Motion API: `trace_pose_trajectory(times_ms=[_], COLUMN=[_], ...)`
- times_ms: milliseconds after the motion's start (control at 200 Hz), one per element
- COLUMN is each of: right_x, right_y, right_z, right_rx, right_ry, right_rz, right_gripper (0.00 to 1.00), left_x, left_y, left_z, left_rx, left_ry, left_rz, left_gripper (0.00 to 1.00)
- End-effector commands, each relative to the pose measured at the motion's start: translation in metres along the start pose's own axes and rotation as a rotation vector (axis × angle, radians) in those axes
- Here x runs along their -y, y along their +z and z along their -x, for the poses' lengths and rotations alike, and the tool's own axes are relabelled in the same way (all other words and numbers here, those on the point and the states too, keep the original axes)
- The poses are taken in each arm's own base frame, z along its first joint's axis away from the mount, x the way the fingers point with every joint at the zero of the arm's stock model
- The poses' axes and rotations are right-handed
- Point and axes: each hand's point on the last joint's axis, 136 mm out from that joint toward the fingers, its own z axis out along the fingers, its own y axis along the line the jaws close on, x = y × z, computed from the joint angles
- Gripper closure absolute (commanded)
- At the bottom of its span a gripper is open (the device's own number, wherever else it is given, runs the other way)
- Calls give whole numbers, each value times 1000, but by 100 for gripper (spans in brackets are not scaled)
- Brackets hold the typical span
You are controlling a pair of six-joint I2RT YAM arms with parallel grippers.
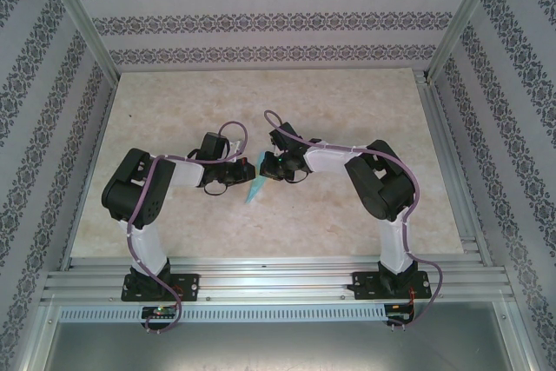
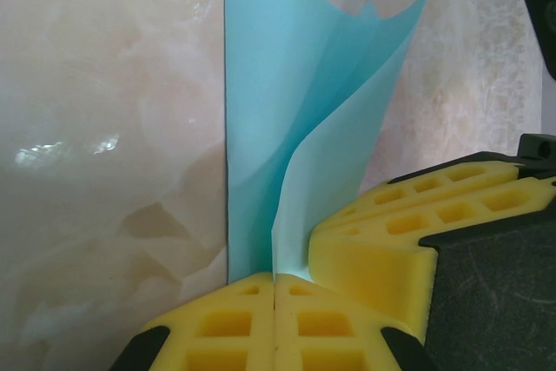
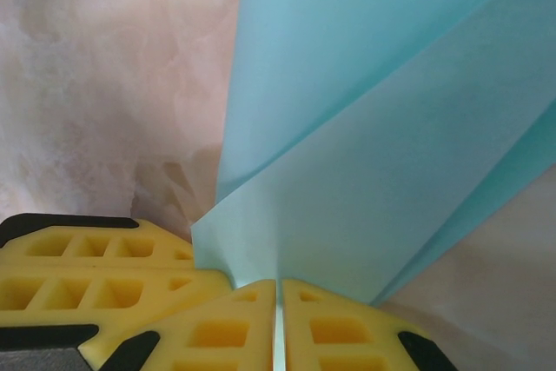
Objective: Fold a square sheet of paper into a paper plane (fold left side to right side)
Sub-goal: Fold the wing for the fifth time at the center of the table.
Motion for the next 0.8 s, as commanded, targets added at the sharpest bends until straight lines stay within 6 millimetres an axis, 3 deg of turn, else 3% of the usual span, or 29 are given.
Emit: trace_pose_trajectory(times_ms=[0,155,340,510,624,799], right_x=[11,30,45,50,51,52], right_y=[8,12,14,13,14,14], right_z=[-5,-19,-32,-33,-32,-32], right_rx=[-11,-38,-63,-65,-64,-67], right_ry=[5,30,41,42,40,42], right_rz=[-31,-71,-109,-120,-123,-123], right_gripper=[89,90,90,90,90,90], left_x=[-24,-9,16,36,49,56], left_y=[13,-4,-38,-62,-64,-52], left_z=[-8,1,11,2,-15,-31], left_rx=[-19,8,62,81,56,25], left_ry=[4,33,76,96,88,59], left_rz=[70,68,60,29,-33,-86], left_gripper=[100,97,84,83,87,92])
